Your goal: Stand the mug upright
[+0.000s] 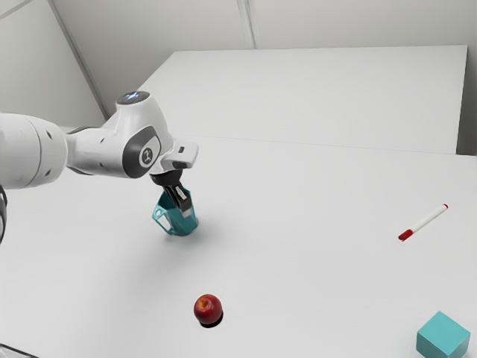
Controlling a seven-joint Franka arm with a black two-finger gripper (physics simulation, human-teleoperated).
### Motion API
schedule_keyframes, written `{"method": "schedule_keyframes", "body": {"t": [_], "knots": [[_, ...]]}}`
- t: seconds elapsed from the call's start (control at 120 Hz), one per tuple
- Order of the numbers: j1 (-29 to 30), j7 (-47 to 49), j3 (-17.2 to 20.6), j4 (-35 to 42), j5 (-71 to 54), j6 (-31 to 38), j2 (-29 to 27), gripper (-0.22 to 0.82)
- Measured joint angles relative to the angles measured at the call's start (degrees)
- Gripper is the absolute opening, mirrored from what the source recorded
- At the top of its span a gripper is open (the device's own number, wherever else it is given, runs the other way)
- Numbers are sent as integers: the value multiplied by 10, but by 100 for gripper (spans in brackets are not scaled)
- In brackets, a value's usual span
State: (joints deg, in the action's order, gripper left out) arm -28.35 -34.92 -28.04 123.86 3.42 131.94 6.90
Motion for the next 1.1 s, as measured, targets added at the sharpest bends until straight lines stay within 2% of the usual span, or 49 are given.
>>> {"method": "schedule_keyframes", "body": {"t": [0.125, 0.267, 0.75, 0.867, 0.942, 1.1], "knots": [[0, 2, 0, 0, 1, 1, 0, 18], [0, 4, 4, 0, 1, 0, -2, 26], [-2, 14, 12, -18, 4, -31, -78, 37], [10, 19, 19, -95, 3, -70, -74, 44], [42, 27, 40, -195, 0, -124, -34, 49], [153, 74, 151, -408, -19, -285, 62, 55]]}}
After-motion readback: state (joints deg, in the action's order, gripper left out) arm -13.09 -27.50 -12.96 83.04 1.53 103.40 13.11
